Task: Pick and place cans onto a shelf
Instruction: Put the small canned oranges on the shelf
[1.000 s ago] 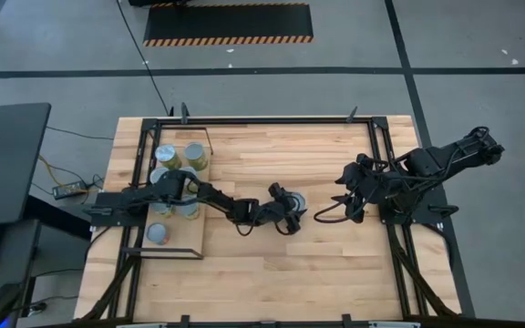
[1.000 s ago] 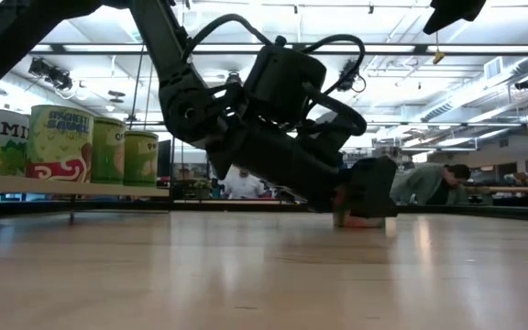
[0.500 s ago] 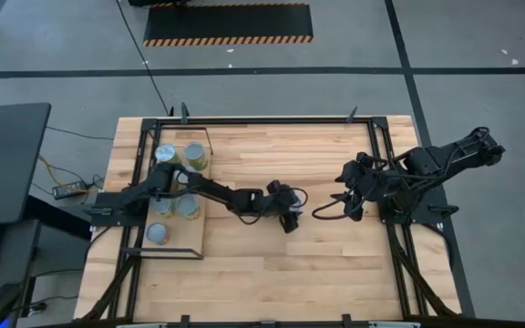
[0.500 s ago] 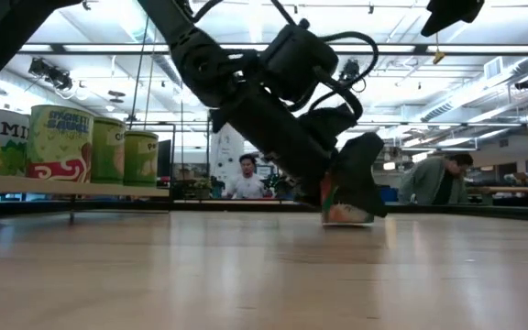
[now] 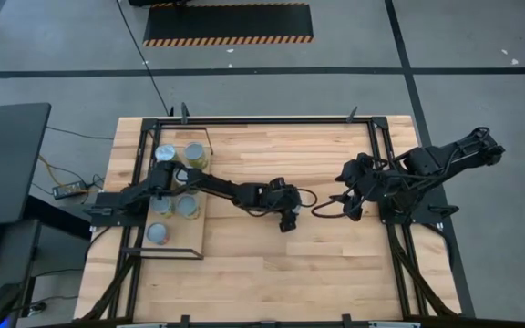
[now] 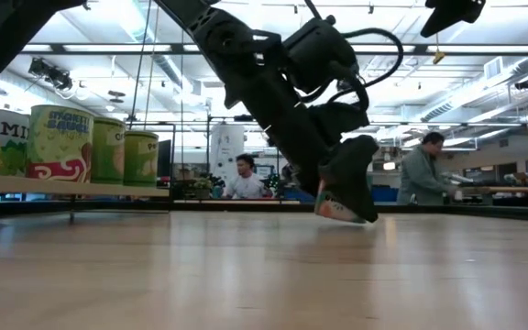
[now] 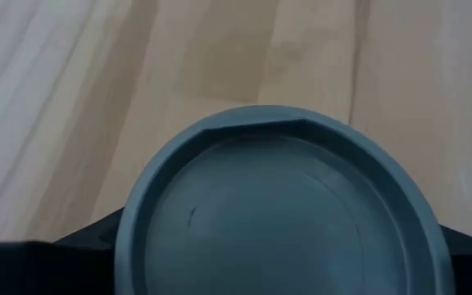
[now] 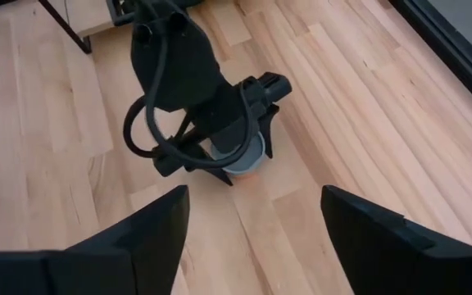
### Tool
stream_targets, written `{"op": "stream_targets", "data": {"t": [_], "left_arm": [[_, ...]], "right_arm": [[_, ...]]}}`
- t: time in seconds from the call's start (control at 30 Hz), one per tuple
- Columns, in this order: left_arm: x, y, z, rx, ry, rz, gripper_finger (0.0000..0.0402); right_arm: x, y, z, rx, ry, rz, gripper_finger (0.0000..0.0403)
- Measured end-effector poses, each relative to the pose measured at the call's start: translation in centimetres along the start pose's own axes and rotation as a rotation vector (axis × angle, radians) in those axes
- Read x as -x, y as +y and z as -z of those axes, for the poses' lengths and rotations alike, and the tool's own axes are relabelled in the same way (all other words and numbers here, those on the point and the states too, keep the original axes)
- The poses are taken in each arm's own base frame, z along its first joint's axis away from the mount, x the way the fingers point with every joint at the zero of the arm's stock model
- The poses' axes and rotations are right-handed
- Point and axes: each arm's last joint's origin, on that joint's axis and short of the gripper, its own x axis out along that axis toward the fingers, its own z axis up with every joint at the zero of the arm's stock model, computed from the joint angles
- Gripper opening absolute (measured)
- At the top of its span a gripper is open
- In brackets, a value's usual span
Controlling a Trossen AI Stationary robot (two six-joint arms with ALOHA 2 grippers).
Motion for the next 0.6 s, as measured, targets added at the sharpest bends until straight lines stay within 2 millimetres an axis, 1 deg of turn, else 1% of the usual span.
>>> {"op": "stream_targets", "data": {"t": [0.07,0.13,0.2,0.33,0.4,0.5,0.6], "left_arm": [[0.0,-0.1,0.0,-0.016,-0.003,0.004,0.0302],[0.1,-0.3,0.1,0.008,0.01,0.021,0.0296],[0.1,-0.5,0.1,0.034,0.019,0.058,0.0299],[0.2,-0.3,0.3,0.059,0.069,0.065,0.0339],[0.6,-0.3,-0.1,0.052,0.117,0.054,0.036],[1.4,-0.2,-0.8,-0.019,0.205,0.04,0.038],[2.1,-0.3,-2.3,-0.068,0.216,0.043,0.0385]], "right_arm": [[0.0,0.0,0.0,0.0,0.0,0.0,0.0296],[0.0,0.0,0.0,0.0,0.0,0.0,0.031],[0.0,0.0,0.0,0.0,0.001,0.0,0.0324],[0.0,0.0,0.0,0.0,0.0,0.0,0.0346],[0.0,0.0,0.0,0.0,0.0,-0.001,0.0354],[0.0,0.0,0.0,0.0,0.0,-0.001,0.036],[0.0,0.0,0.0,-0.001,0.0,-0.001,0.036]]}}
